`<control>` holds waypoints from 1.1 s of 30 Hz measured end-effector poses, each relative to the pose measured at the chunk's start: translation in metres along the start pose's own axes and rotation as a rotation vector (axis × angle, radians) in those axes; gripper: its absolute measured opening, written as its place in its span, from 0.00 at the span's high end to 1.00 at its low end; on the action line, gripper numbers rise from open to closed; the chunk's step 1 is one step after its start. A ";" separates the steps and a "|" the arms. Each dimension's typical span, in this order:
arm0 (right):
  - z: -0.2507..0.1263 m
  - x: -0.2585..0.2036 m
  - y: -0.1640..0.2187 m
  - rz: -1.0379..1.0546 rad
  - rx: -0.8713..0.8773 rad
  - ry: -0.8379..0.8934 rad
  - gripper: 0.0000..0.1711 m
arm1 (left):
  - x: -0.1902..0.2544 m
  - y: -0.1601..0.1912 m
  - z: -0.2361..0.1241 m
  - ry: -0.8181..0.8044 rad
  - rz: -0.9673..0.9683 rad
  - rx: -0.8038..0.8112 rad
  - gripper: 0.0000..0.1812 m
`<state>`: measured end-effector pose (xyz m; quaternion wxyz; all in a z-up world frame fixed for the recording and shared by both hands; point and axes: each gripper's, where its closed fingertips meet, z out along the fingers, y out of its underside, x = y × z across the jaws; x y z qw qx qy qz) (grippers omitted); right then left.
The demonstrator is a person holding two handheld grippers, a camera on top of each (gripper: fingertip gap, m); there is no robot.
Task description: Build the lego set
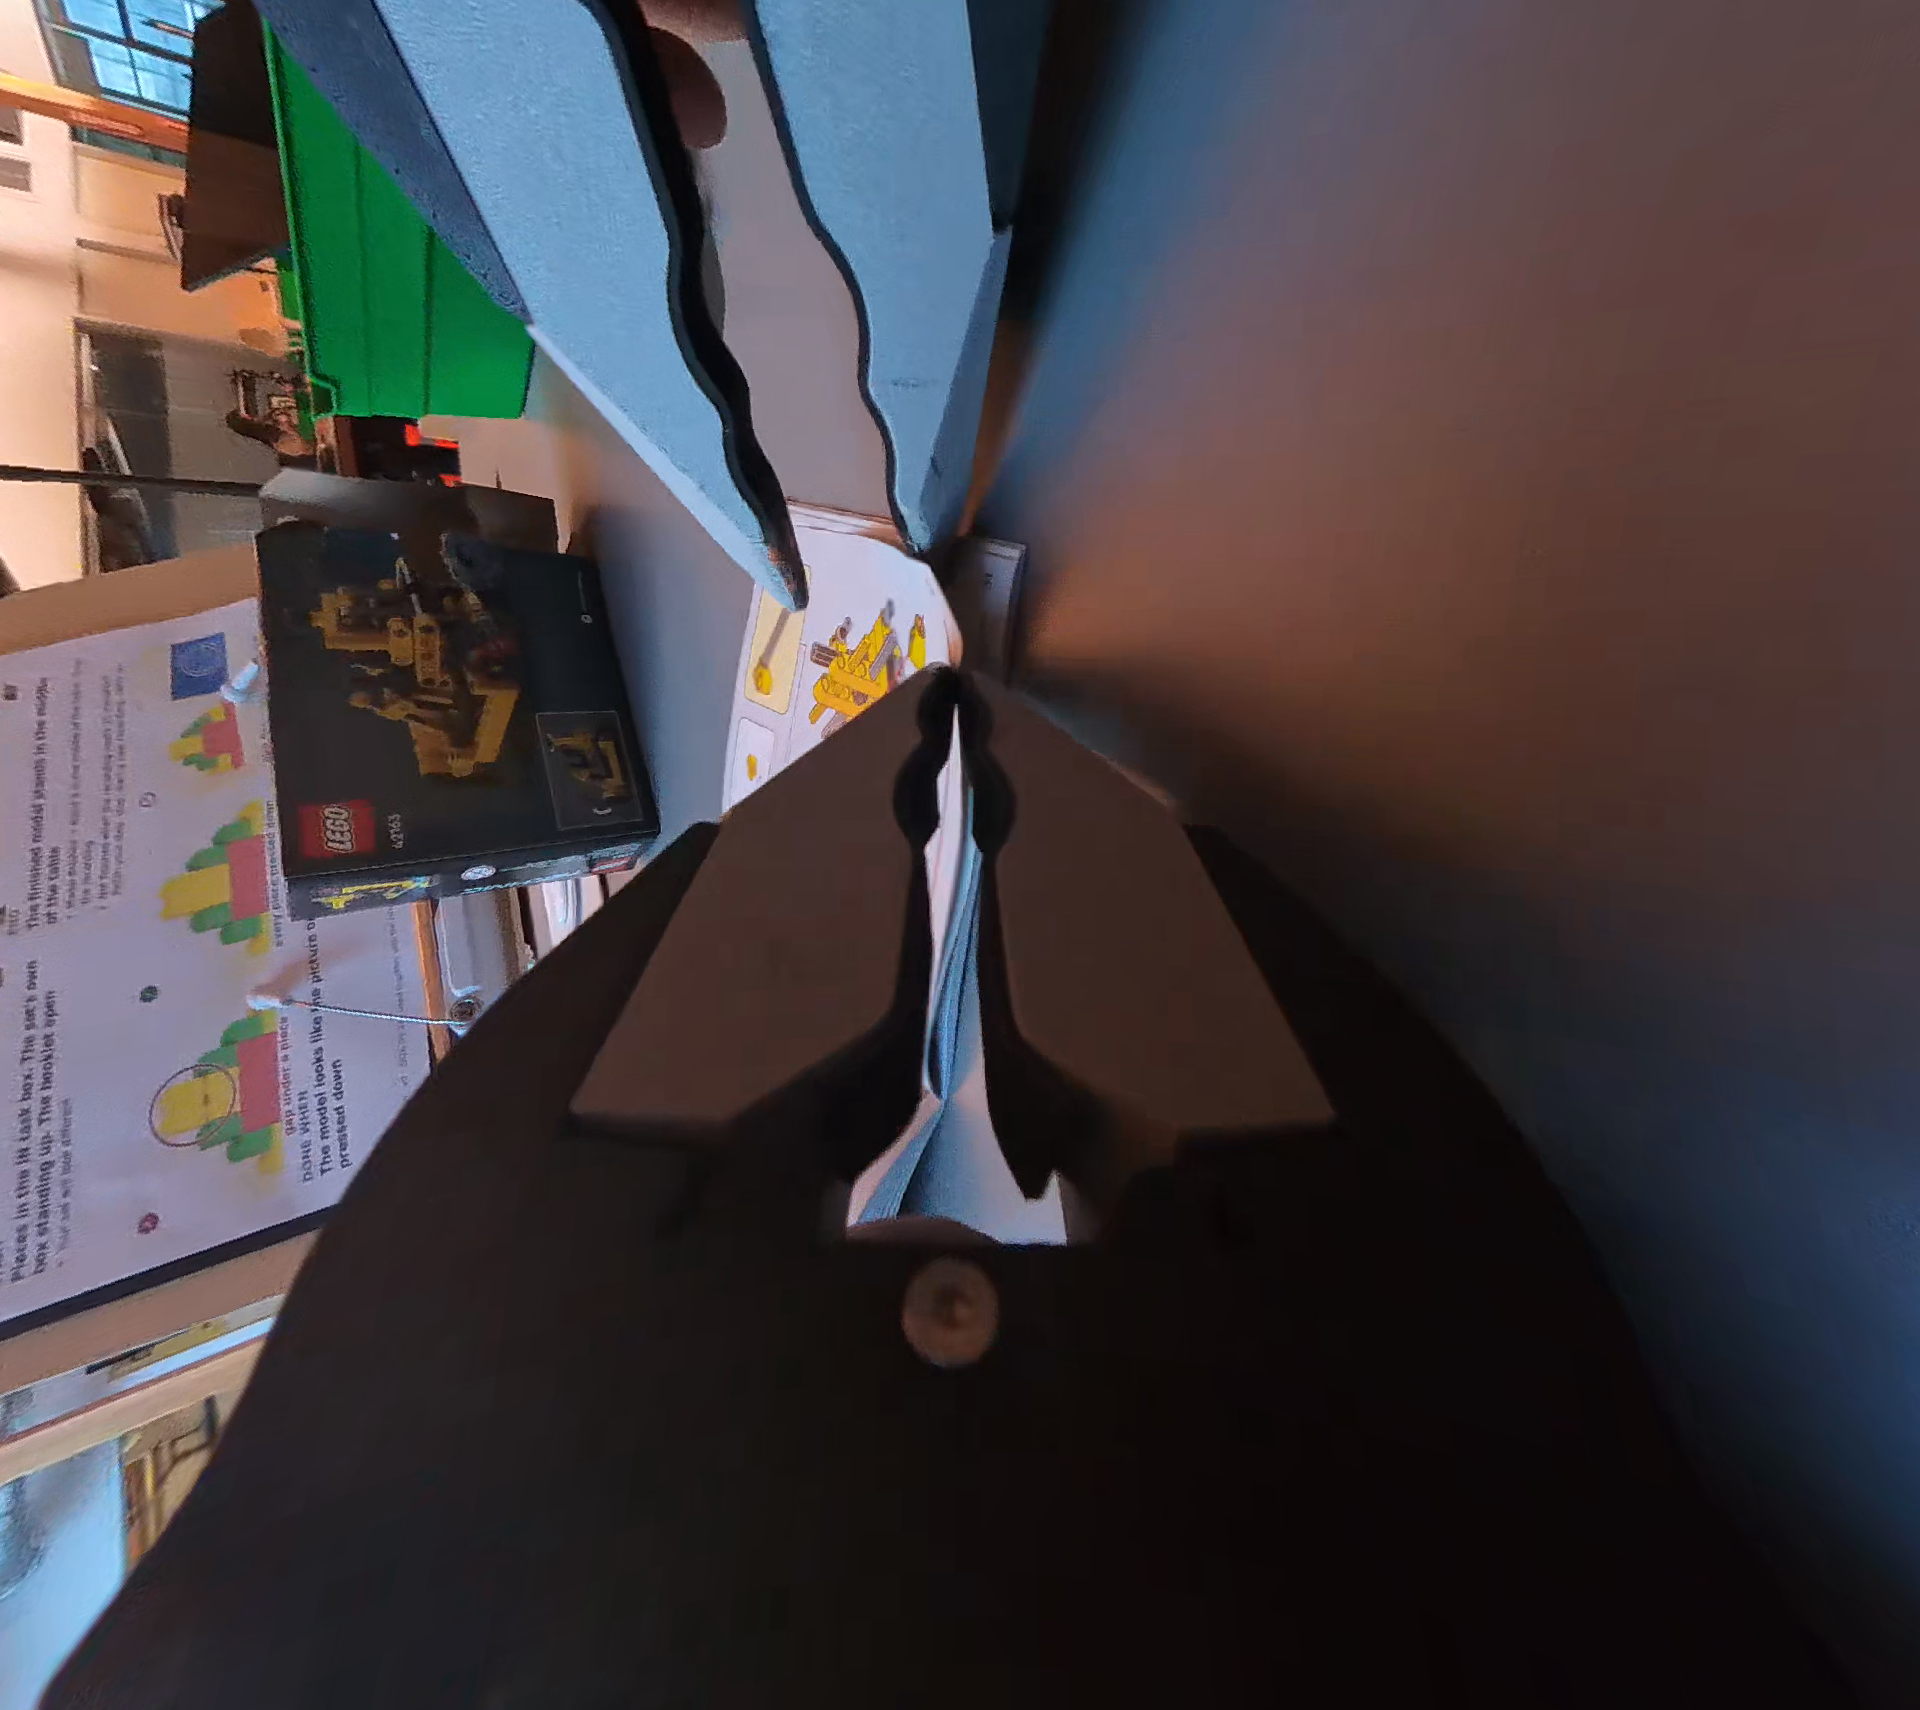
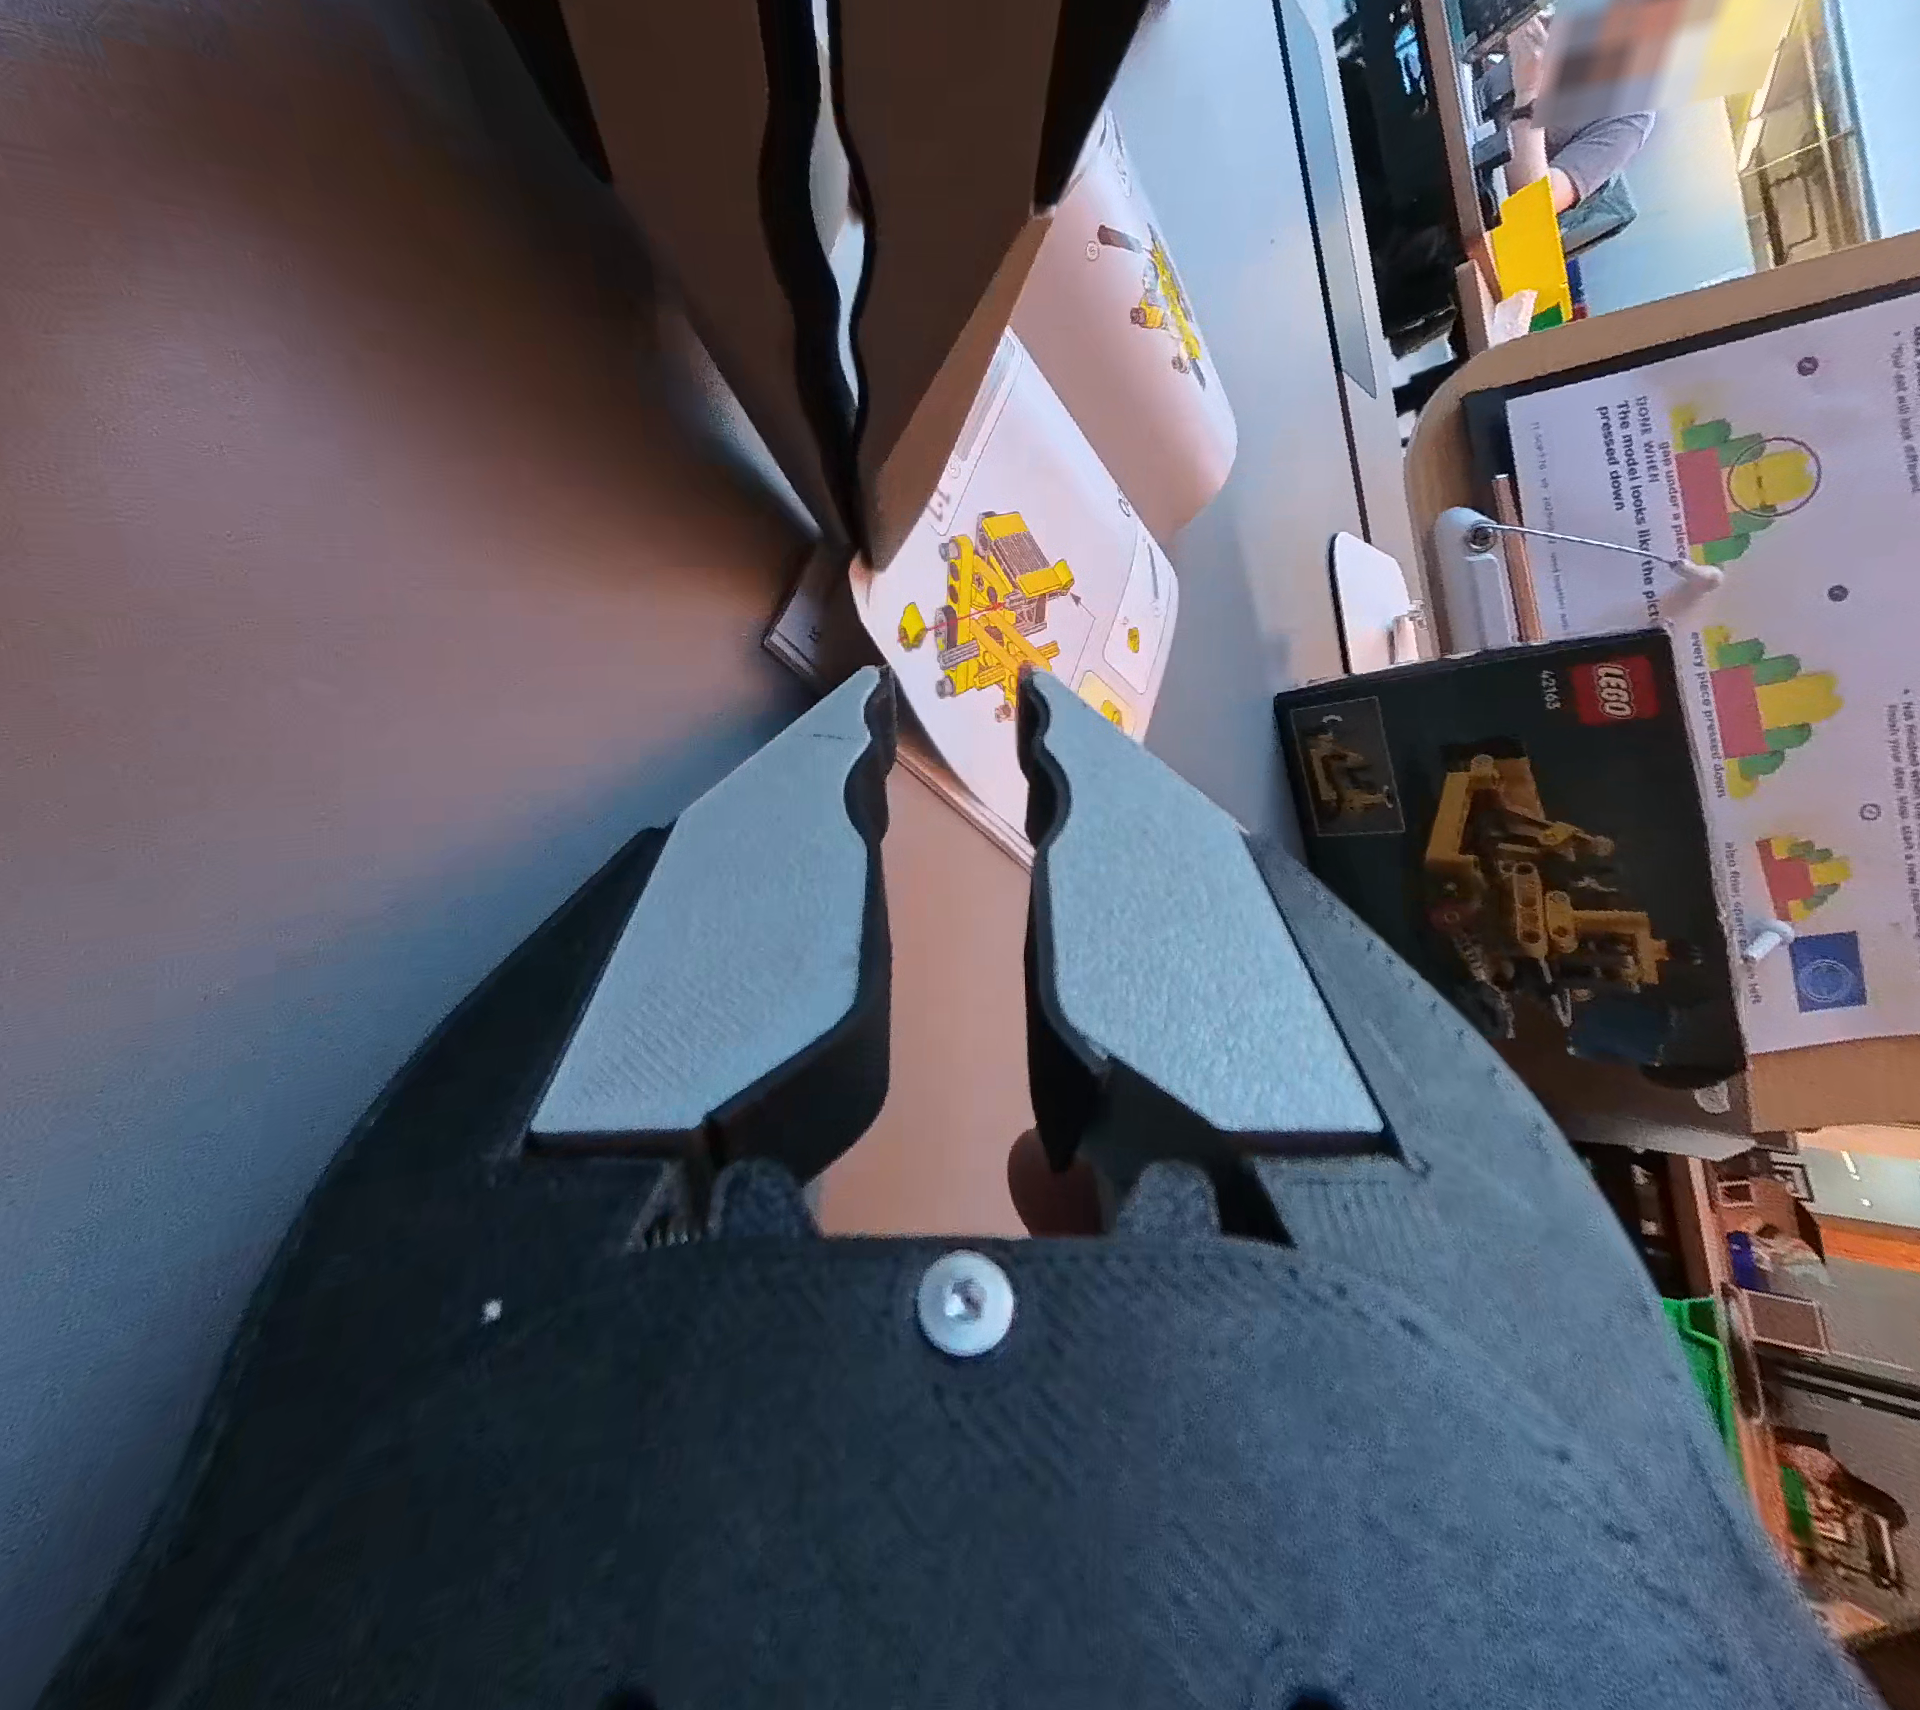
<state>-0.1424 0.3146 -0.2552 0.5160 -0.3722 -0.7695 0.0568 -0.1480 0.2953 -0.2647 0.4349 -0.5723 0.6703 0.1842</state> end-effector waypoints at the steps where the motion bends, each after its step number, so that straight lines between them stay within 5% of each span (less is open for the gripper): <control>1: 0.000 0.000 0.000 -0.007 -0.002 0.004 0.88 | 0.000 0.000 0.000 -0.004 0.001 -0.002 1.00; 6: 0.000 -0.005 -0.003 -0.053 -0.003 -0.003 1.00 | -0.013 -0.011 -0.006 -0.020 -0.161 0.099 1.00; 12: -0.008 0.014 -0.010 0.092 0.056 0.027 1.00 | -0.027 -0.014 -0.012 0.037 -0.450 0.229 1.00; 20: -0.019 0.026 -0.024 0.272 0.185 -0.001 1.00 | -0.038 -0.011 -0.005 0.019 -0.595 0.184 1.00; 25: -0.026 0.039 -0.029 0.289 0.222 0.069 0.88 | -0.042 -0.006 -0.006 0.037 -0.687 0.213 1.00; 33: -0.027 0.037 -0.031 0.278 0.236 0.069 0.87 | -0.048 0.001 -0.008 0.050 -0.787 0.247 1.00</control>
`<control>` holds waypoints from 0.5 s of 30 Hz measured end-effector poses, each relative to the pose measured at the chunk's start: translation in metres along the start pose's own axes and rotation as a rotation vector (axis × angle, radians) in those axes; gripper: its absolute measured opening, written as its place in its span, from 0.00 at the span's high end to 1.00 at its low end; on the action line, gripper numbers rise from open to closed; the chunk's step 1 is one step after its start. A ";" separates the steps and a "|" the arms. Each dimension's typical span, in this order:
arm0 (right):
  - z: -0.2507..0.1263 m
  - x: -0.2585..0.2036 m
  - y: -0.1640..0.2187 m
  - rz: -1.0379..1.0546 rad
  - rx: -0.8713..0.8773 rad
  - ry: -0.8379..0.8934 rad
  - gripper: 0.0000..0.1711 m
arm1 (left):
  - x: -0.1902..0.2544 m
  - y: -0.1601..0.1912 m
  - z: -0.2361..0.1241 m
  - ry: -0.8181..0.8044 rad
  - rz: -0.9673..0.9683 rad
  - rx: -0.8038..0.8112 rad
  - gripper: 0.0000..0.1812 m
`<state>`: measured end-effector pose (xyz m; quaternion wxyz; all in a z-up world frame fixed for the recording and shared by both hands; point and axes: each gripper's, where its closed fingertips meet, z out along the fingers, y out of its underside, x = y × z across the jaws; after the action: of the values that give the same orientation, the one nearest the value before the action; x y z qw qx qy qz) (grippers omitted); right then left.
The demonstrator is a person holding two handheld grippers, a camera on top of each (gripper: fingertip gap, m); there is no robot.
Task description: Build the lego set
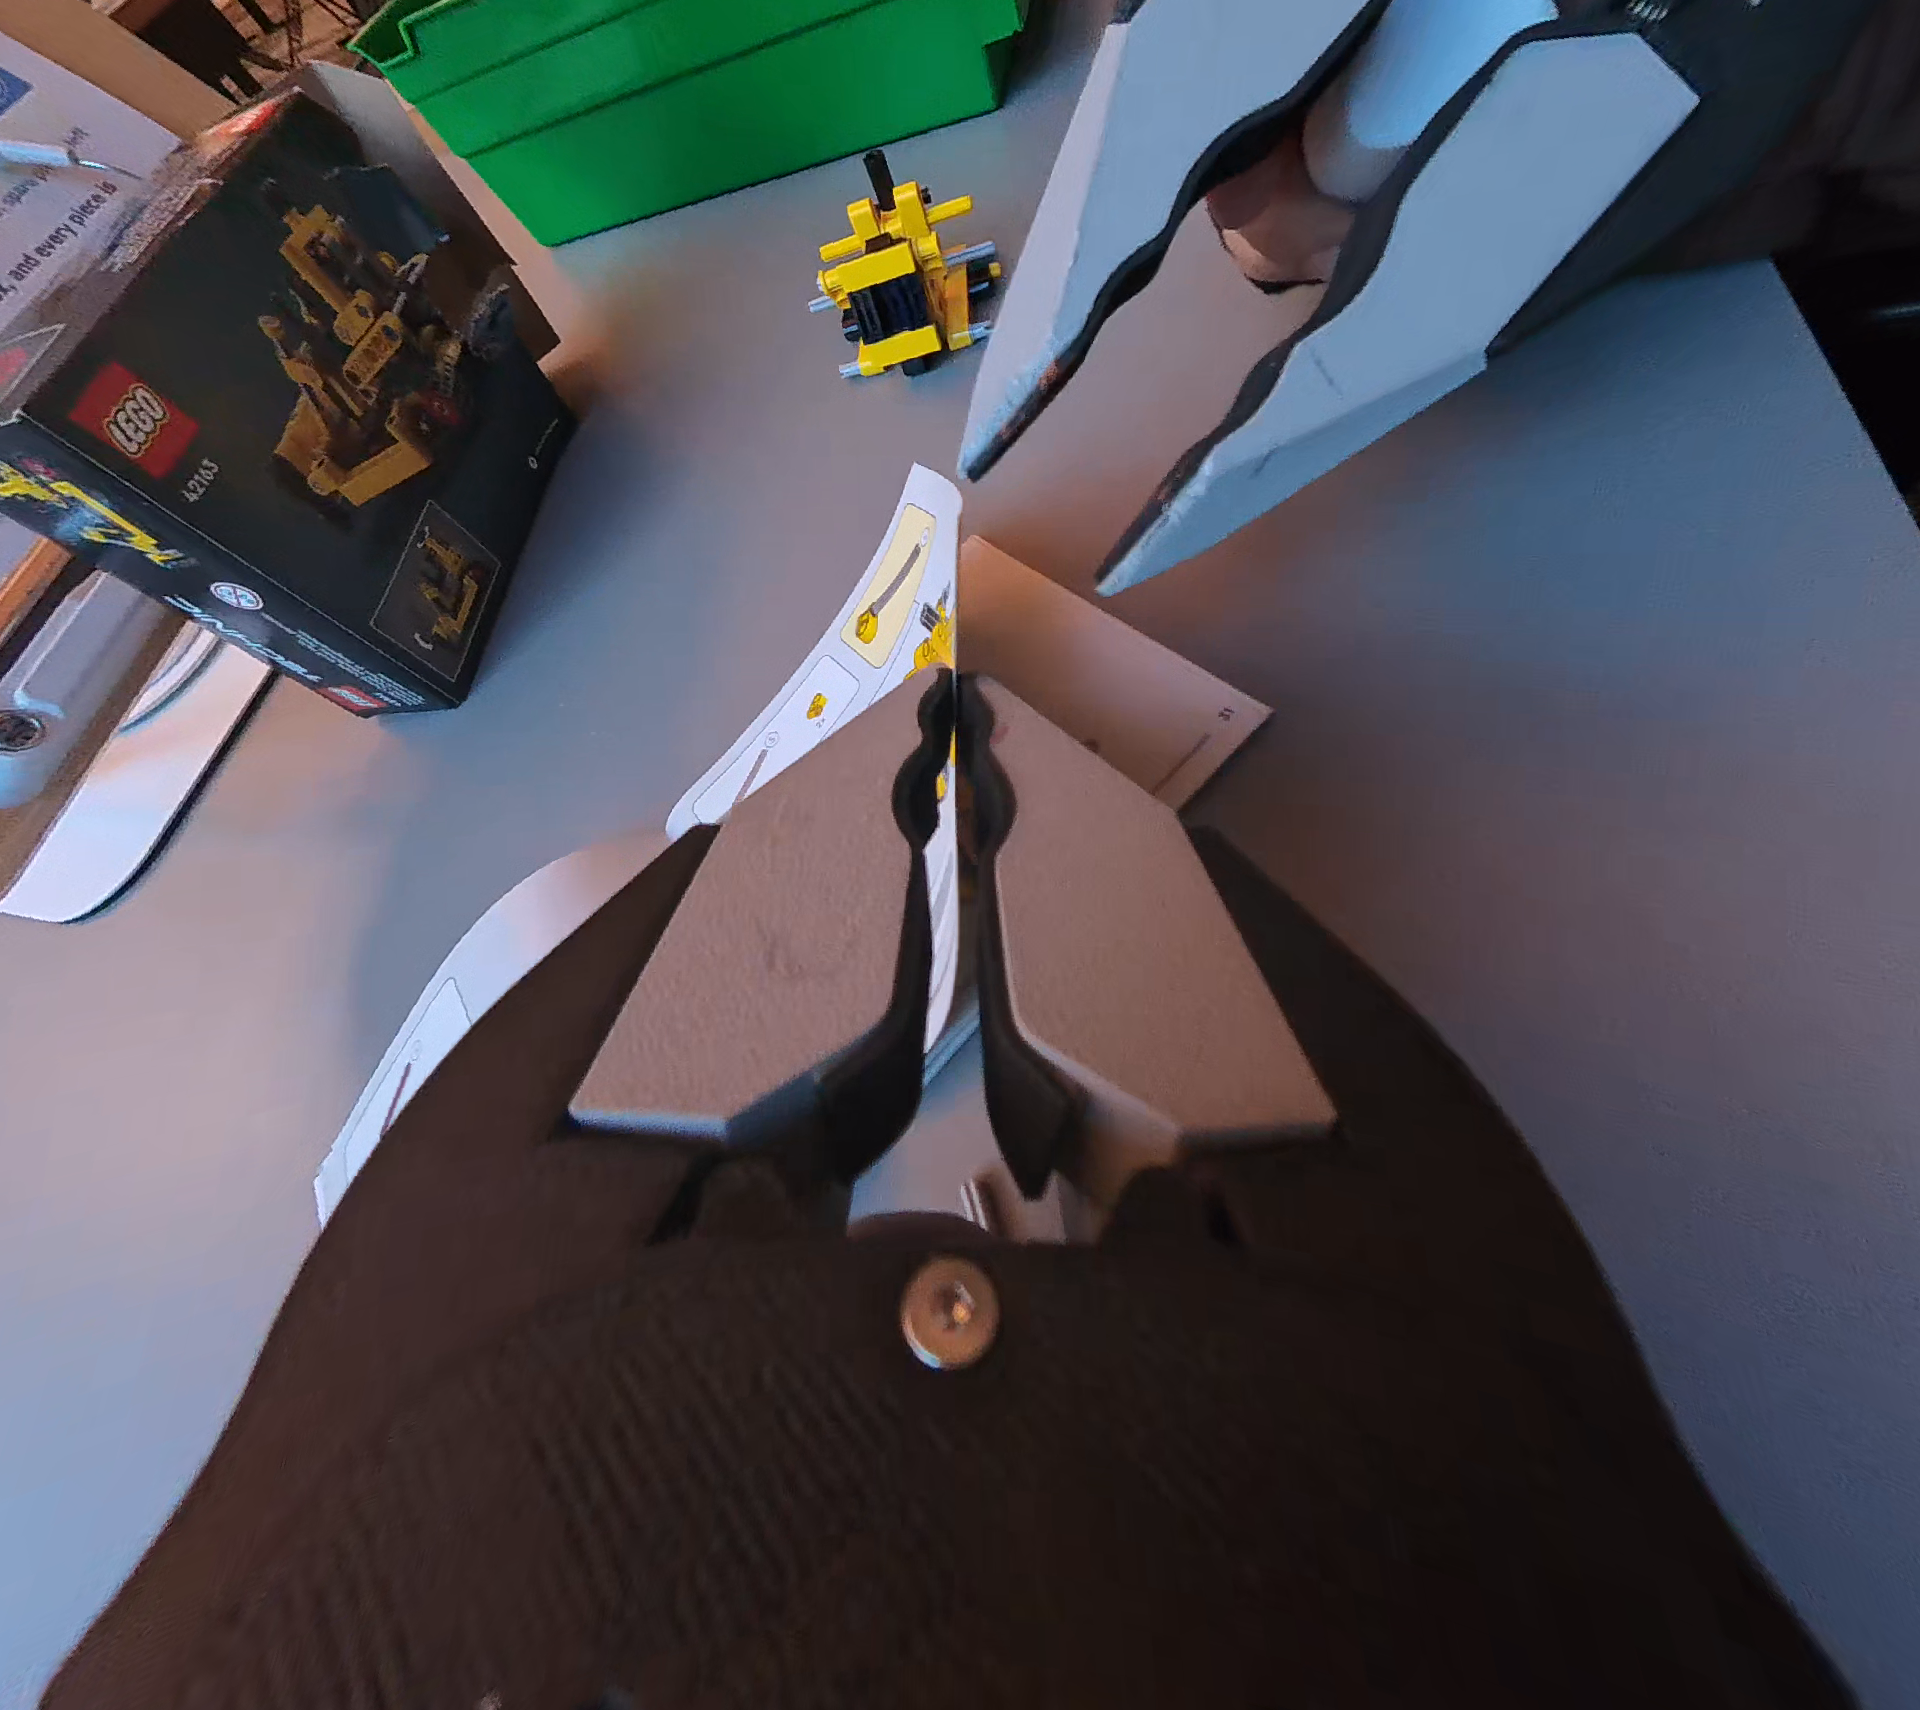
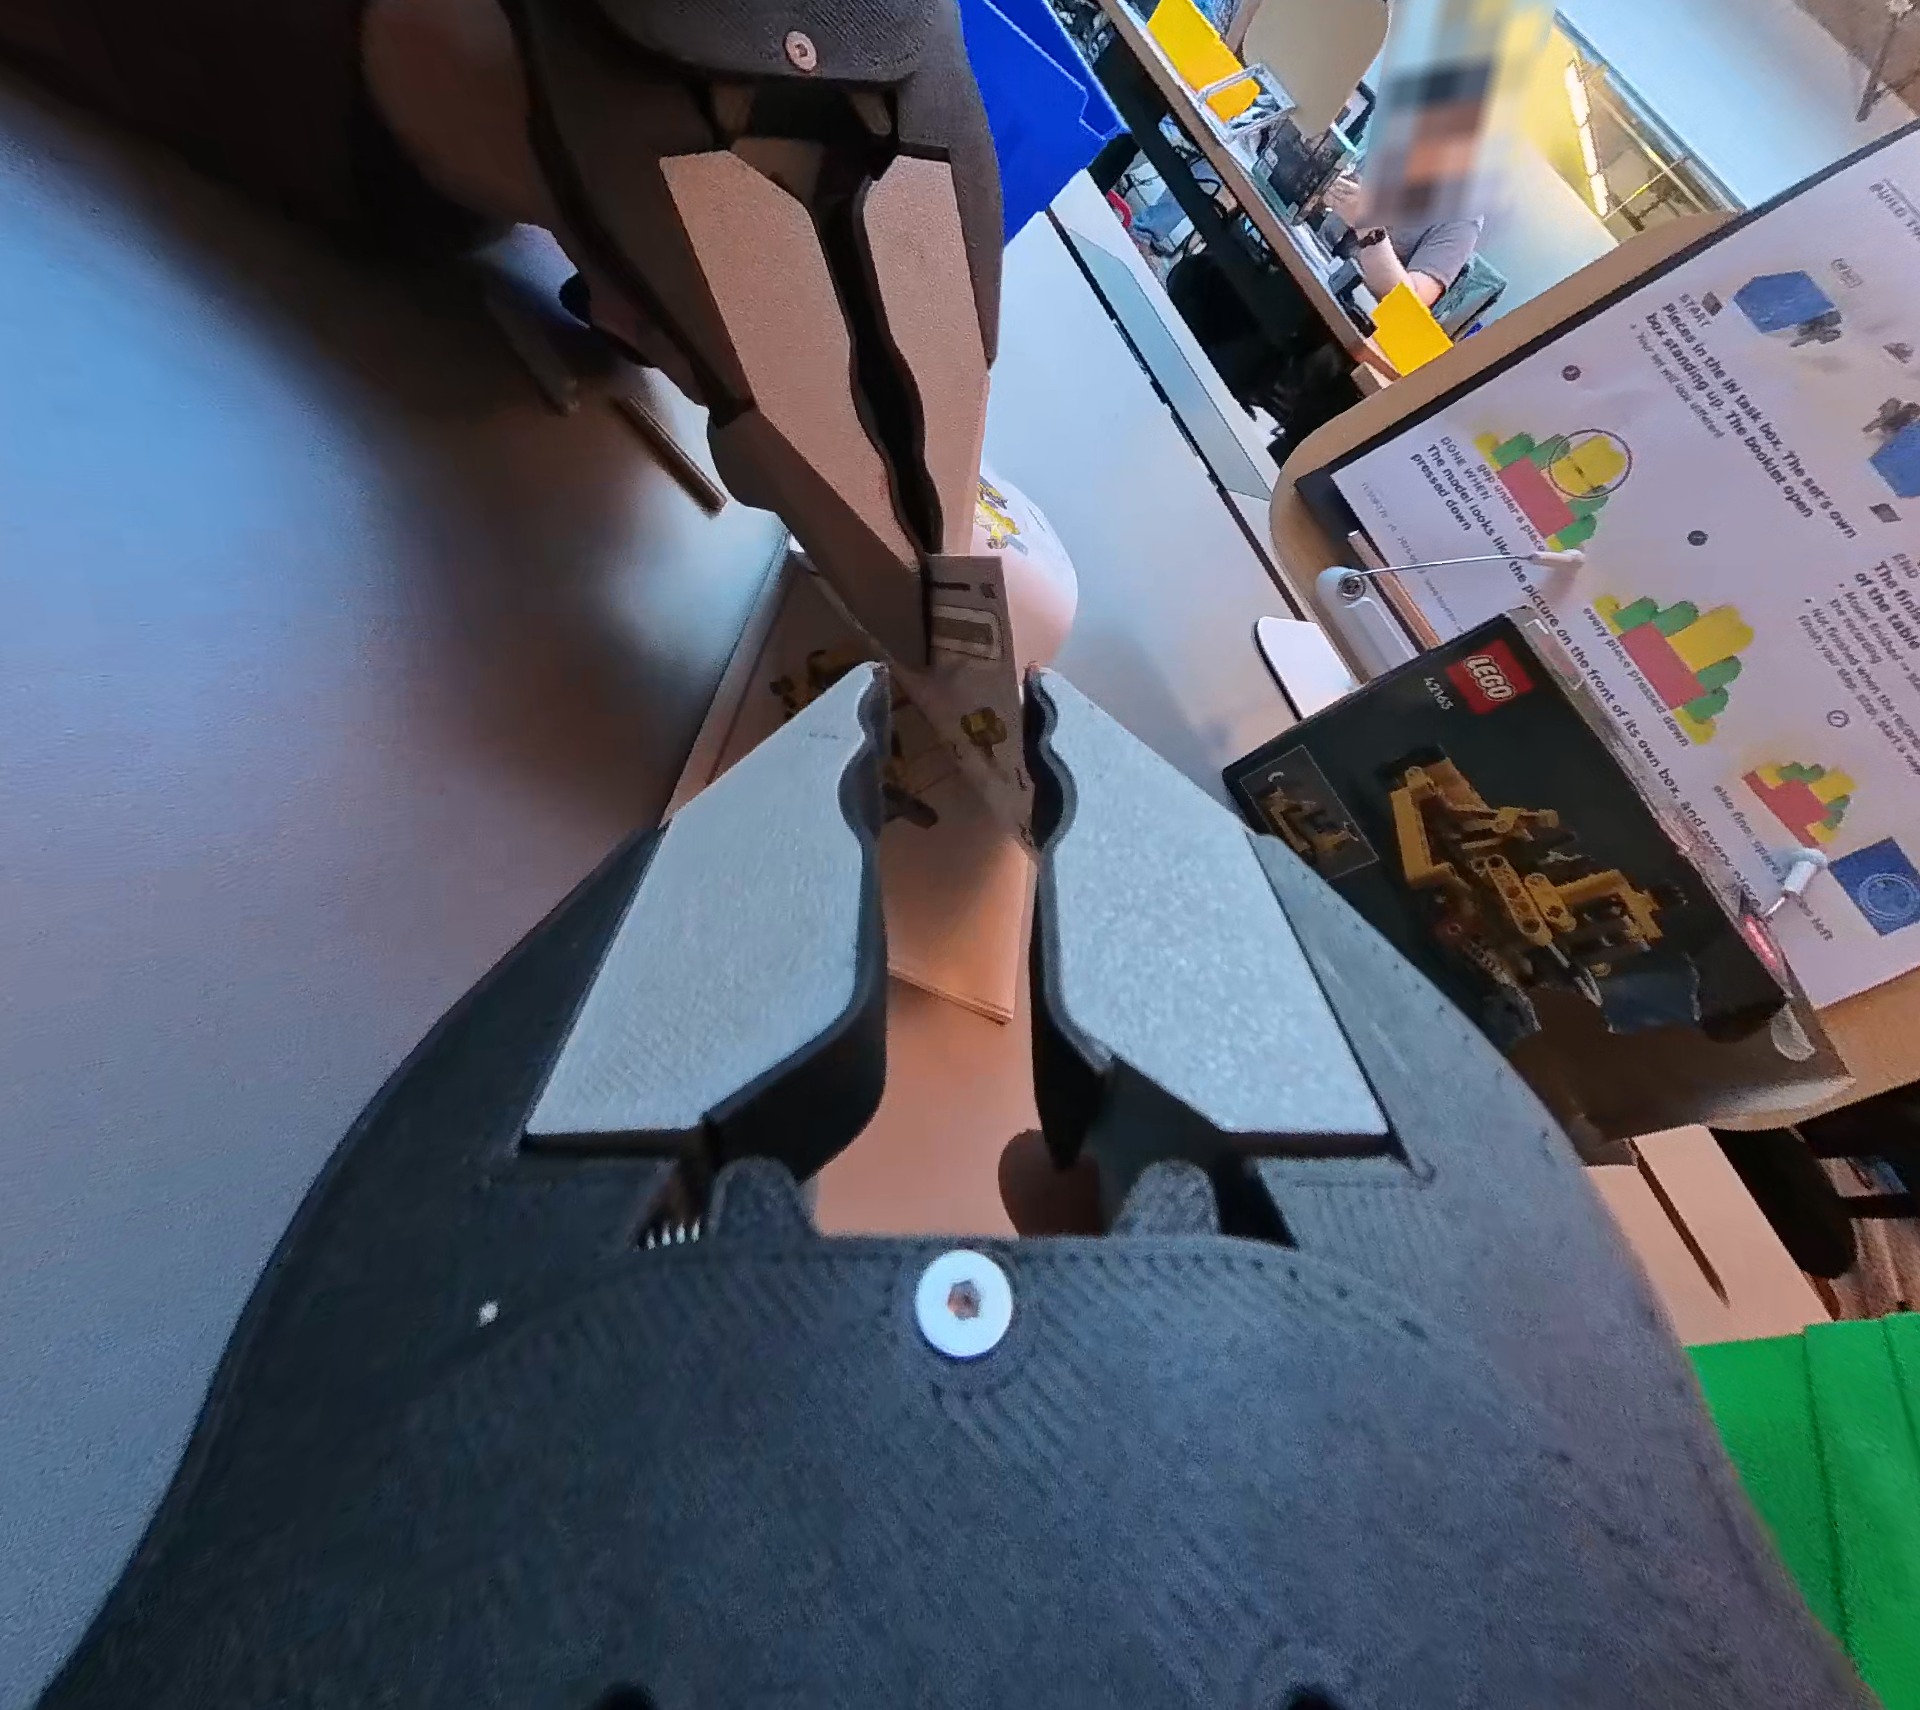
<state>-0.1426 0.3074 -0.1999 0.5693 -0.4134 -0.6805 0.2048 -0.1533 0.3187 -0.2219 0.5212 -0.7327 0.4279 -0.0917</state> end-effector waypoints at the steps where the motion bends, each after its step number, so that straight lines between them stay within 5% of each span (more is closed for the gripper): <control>1: 0.000 -0.001 0.000 -0.005 -0.003 -0.002 0.87 | 0.001 0.000 0.000 0.000 0.005 -0.001 1.00; 15: 0.001 -0.002 -0.001 -0.045 -0.008 0.015 0.87 | 0.001 0.001 0.000 -0.004 0.025 -0.013 1.00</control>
<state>-0.1441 0.3051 -0.2010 0.5770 -0.4018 -0.6863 0.1860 -0.1526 0.3178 -0.2232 0.5183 -0.7309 0.4365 -0.0810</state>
